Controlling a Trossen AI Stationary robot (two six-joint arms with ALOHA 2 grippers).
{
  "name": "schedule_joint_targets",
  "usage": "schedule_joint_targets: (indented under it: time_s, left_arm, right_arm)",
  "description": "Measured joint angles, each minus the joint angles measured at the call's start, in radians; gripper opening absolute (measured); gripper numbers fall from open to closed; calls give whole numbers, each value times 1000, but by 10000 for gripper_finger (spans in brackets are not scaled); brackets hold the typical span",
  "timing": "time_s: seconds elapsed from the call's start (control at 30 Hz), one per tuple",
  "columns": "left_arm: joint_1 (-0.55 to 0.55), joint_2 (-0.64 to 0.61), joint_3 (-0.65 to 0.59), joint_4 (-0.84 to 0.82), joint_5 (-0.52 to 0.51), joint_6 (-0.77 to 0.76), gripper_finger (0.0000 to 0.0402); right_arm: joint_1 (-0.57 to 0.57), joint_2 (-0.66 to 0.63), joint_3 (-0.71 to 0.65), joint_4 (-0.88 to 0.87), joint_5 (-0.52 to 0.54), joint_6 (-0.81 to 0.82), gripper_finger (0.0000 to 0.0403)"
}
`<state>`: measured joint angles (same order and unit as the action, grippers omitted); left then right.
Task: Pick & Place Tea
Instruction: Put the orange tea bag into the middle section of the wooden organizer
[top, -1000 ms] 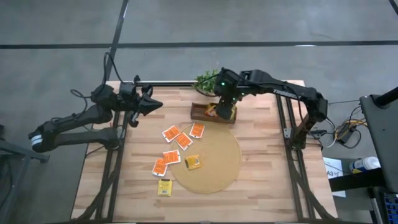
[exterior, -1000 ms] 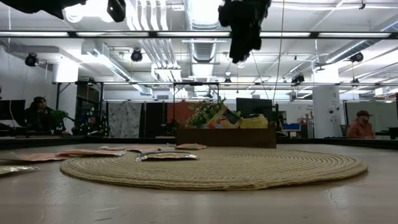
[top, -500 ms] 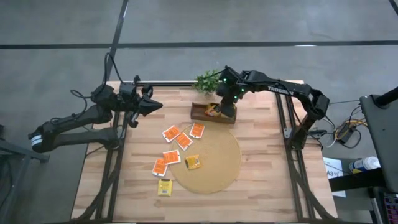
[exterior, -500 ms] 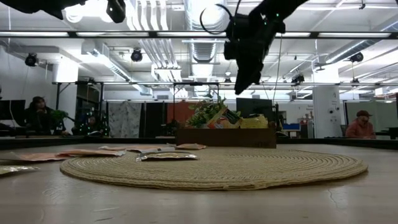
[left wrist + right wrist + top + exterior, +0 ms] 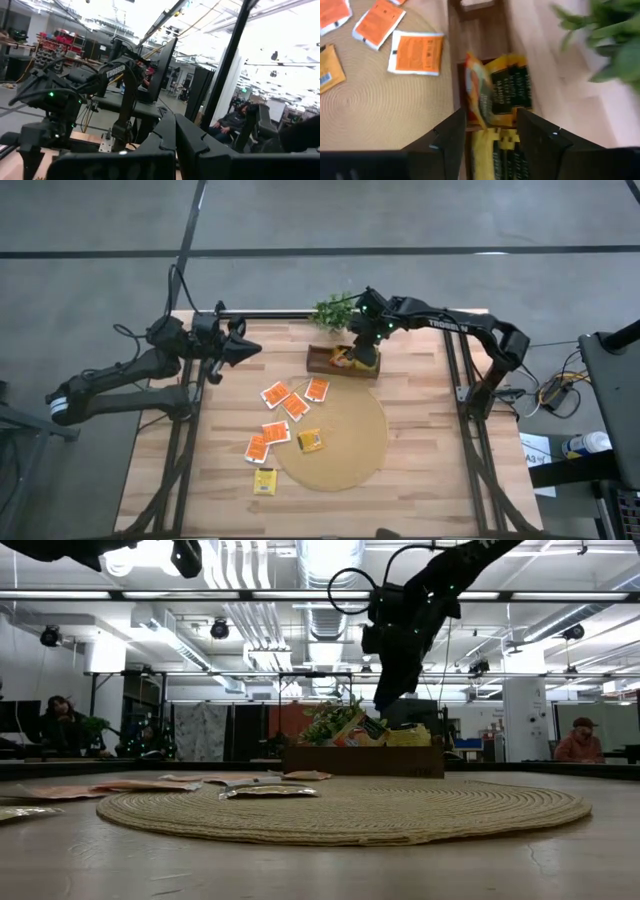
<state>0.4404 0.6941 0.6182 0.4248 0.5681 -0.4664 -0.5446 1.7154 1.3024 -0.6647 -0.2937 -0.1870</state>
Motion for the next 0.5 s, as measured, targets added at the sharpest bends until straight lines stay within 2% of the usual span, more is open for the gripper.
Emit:
schedule_joint_targets:
  time_s: [0.2, 0.5]
  left_arm:
    - [0, 0, 0, 0, -36, -28, 0]
    - [0, 0, 0, 0, -45, -50, 0]
  right_arm:
    - [1, 33, -26, 54, -26, -49, 187]
    - [-2, 79, -31, 79, -91, -84, 174]
